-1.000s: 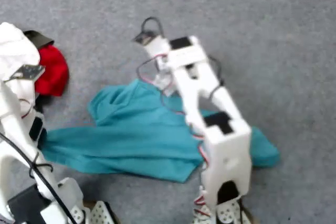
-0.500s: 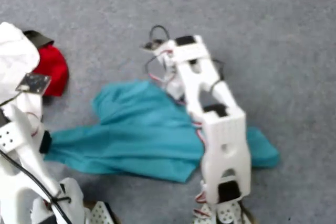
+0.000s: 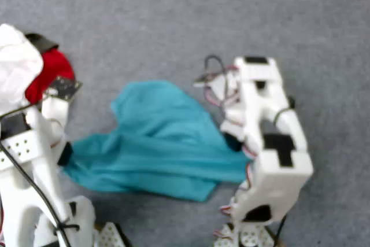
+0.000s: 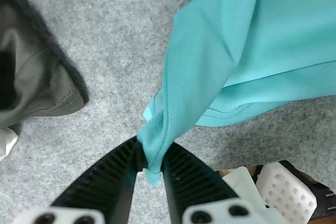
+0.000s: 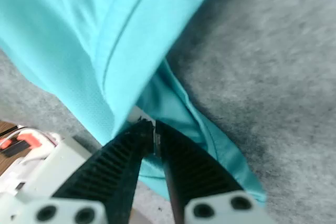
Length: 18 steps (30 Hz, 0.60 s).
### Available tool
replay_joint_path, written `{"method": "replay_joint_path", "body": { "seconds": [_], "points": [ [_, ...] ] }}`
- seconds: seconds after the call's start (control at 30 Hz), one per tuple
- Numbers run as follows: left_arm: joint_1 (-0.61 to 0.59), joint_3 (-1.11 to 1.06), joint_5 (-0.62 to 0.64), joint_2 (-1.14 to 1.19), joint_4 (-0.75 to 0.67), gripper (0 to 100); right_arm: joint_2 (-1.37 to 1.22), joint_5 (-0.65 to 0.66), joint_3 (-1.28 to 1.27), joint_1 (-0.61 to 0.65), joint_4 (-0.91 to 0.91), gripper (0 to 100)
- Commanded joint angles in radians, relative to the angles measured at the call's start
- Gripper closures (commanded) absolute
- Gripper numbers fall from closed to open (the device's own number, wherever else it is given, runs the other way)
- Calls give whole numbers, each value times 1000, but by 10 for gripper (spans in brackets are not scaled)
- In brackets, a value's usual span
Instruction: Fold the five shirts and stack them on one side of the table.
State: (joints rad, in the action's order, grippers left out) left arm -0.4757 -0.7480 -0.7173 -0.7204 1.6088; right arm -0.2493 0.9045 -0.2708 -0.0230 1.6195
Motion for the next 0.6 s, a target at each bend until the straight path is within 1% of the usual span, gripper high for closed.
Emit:
{"method": "replay_joint_path", "body": {
  "seconds": [0.0,0.07,0.13,0.2,0.27,0.4,0.5,0.53,0.57],
  "points": [
    [-4,28,-6,-9,25,971,156,-20,15,-5,-29,982],
    [-12,56,-29,-14,68,971,176,-114,88,44,-32,943],
    [-15,97,-34,-15,107,971,156,-213,162,106,-41,856],
    [-13,133,-32,-15,138,971,104,-307,214,170,-95,779],
    [-15,159,-32,-15,147,971,24,-364,257,236,-149,745],
    [-31,188,-11,-17,149,971,-180,-440,349,336,-218,744],
    [-58,189,-8,-17,149,971,-337,-450,427,373,-221,750],
    [-68,189,-8,-17,149,971,-383,-450,449,373,-218,770],
    [-84,193,-8,-17,149,971,-423,-450,475,370,-199,814]
  ]
}}
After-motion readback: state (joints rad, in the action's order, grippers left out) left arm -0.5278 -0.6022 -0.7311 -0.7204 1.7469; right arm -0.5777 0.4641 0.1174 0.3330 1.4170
